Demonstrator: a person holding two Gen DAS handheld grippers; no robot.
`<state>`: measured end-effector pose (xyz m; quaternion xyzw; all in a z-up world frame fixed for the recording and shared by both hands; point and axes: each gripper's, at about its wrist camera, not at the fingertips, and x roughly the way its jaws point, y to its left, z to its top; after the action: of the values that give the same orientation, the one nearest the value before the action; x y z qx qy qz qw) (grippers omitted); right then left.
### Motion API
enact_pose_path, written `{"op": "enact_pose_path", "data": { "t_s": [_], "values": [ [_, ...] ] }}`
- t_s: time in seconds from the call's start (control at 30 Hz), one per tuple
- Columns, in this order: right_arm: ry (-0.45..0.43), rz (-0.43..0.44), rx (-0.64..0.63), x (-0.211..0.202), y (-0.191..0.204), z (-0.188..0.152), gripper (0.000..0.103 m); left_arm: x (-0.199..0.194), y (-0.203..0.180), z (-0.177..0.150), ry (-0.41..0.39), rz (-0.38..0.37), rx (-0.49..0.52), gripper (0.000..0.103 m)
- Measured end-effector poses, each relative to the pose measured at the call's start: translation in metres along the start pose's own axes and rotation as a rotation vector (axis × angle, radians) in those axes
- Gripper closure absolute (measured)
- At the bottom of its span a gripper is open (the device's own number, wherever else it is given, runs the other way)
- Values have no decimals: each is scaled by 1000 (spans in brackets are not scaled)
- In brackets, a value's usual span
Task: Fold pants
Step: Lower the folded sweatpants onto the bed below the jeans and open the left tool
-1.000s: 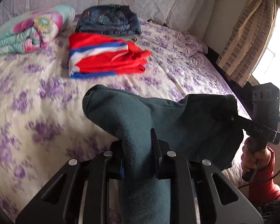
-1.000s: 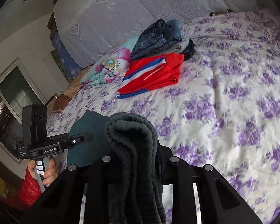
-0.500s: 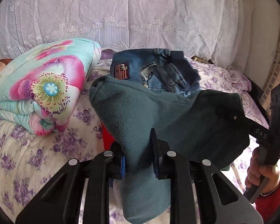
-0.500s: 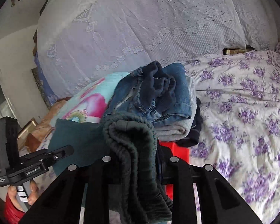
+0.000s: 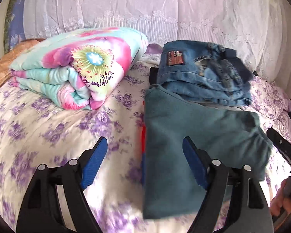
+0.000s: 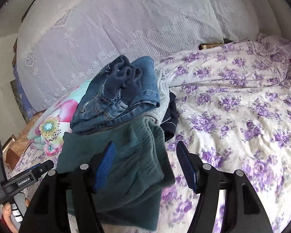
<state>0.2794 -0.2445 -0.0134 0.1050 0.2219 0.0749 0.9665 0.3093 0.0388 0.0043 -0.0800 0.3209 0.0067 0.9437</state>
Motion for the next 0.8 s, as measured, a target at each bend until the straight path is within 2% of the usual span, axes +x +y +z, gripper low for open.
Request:
{"op": "enact_pose_path", "data": {
  "t_s": [0.03, 0.07, 0.1, 0.17, 0.27, 0.37, 0.43, 0.6, 0.8],
  "values": [
    [-25, -17, -46, -10, 10, -7, 37, -12, -9, -9, -32, 18, 28, 17],
    [-42, -29, -99, -18, 22, -13, 32, -23, -18, -17, -65, 34, 60, 10],
    [-60, -47, -150, -27, 32, -19, 27, -34, -28, -25, -102, 50, 96, 8],
    [-100, -89, -210, -44, 46, -29, 10, -52, -45, -36, -148, 66, 152, 7],
    [-136, -86, -215, -65, 49, -41, 8, -69, -55, -48, -171, 103, 167, 5],
    [-137, -85, -196, -73, 49, -43, 5, -72, -51, -51, -137, 64, 147, 5],
    [-114, -82, -195, -69, 50, -42, 5, -71, -47, -50, -121, 70, 127, 5],
    [-100, -89, -212, -67, 53, -45, 5, -74, -49, -53, -140, 101, 137, 5],
    [-87, -94, -191, -63, 49, -44, 4, -71, -47, -53, -125, 88, 127, 5]
  ]
}}
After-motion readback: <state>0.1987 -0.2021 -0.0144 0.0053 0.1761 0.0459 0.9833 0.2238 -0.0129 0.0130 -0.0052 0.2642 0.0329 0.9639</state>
